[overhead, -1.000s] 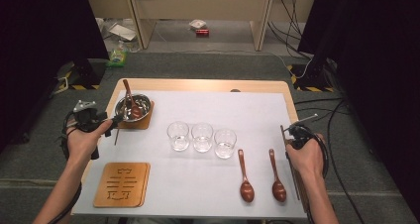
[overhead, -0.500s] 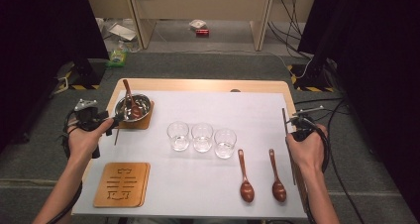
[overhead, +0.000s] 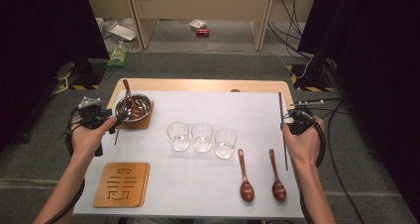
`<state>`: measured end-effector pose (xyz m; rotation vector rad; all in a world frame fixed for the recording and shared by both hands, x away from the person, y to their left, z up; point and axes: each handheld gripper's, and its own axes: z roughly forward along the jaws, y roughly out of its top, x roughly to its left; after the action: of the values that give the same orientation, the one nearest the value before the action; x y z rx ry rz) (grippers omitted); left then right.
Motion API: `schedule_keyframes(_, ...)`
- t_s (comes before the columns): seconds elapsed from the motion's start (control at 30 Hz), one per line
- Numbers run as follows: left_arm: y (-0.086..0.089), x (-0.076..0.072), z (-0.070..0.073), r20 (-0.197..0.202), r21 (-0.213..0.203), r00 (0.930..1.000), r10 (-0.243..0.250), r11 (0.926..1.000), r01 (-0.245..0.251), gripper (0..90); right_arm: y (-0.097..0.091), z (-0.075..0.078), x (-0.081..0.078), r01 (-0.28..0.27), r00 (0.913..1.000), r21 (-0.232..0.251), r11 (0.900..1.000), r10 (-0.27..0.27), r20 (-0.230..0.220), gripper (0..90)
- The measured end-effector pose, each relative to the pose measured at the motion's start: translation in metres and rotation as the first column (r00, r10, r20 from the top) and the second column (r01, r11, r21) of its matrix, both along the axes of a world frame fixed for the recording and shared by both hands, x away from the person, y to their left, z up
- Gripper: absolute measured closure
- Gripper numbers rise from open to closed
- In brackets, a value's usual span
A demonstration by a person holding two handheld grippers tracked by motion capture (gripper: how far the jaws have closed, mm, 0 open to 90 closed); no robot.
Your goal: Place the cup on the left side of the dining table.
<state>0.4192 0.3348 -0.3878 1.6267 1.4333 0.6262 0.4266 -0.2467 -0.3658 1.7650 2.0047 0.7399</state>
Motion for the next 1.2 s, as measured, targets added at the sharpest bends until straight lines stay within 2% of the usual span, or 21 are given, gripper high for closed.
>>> schedule_keyframes(0.3, -0.003, 0.000, 0.002, -0.001, -0.007, 1.0000, 0.004, 1.0000, -0.004, 33.5, 0.011, 0.006, 0.003, -0.018, 0.9973, 0.022, 0.9996, 0.016, 0.071, 85.4)
schedule_keyframes(0.57, -0.008, 0.002, 0.003, -0.003, -0.012, 1.0000, -0.007, 0.9999, 0.007, 33.5, 0.022, 0.010, 0.005, -0.038, 0.9892, 0.029, 0.9988, 0.034, 0.143, 85.4)
schedule_keyframes(1.2, -0.021, 0.008, 0.005, 0.004, -0.020, 0.9994, -0.034, 0.9992, 0.034, 33.6, 0.037, 0.012, 0.015, -0.072, 0.9725, 0.053, 0.9960, 0.058, 0.225, 85.4)
